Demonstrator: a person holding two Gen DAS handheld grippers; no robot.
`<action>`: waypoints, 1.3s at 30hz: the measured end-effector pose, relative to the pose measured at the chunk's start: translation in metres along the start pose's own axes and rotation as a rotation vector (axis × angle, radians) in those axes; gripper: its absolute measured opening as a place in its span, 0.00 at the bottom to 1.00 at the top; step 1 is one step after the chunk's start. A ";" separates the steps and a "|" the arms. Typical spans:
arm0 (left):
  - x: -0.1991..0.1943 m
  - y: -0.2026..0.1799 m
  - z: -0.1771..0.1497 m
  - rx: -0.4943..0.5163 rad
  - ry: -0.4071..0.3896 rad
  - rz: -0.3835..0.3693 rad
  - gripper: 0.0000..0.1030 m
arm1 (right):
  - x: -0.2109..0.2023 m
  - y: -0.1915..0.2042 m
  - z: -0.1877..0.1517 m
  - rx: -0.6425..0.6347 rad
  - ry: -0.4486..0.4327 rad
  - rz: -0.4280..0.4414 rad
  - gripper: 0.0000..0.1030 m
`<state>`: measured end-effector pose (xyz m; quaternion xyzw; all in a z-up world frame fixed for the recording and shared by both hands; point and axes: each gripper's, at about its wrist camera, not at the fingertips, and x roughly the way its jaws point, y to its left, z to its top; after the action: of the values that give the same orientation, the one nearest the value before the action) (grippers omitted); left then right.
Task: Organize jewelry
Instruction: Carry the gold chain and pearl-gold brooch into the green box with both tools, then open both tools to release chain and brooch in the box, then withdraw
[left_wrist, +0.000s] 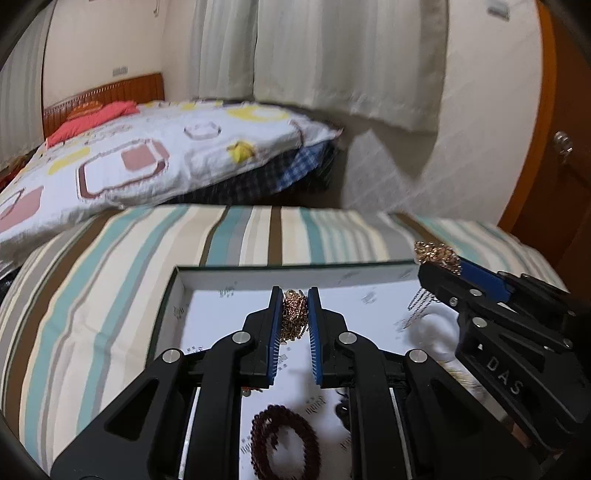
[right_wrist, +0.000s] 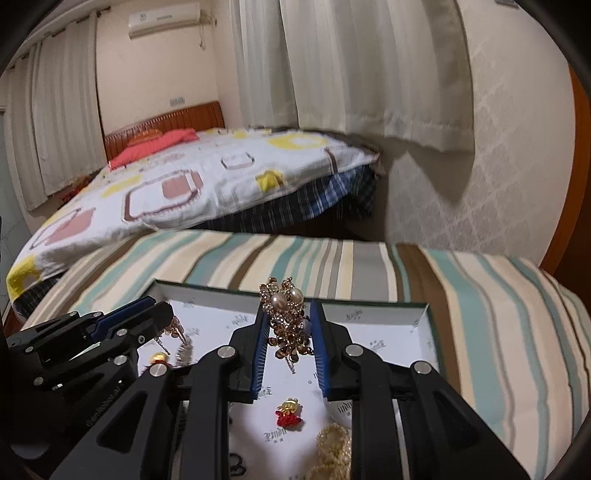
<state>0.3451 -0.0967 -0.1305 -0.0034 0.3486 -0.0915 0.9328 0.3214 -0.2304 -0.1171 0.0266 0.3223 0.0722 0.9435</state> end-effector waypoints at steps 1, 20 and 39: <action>0.006 0.001 0.000 -0.003 0.018 0.003 0.13 | 0.005 0.000 -0.001 -0.002 0.011 -0.002 0.22; 0.056 0.005 0.004 0.005 0.191 0.060 0.13 | 0.059 -0.004 -0.005 -0.001 0.233 0.004 0.22; 0.069 0.008 0.003 -0.010 0.243 0.044 0.15 | 0.065 -0.007 -0.005 0.013 0.265 0.000 0.27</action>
<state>0.3990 -0.1013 -0.1734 0.0106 0.4596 -0.0687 0.8854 0.3694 -0.2275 -0.1611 0.0229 0.4445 0.0733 0.8925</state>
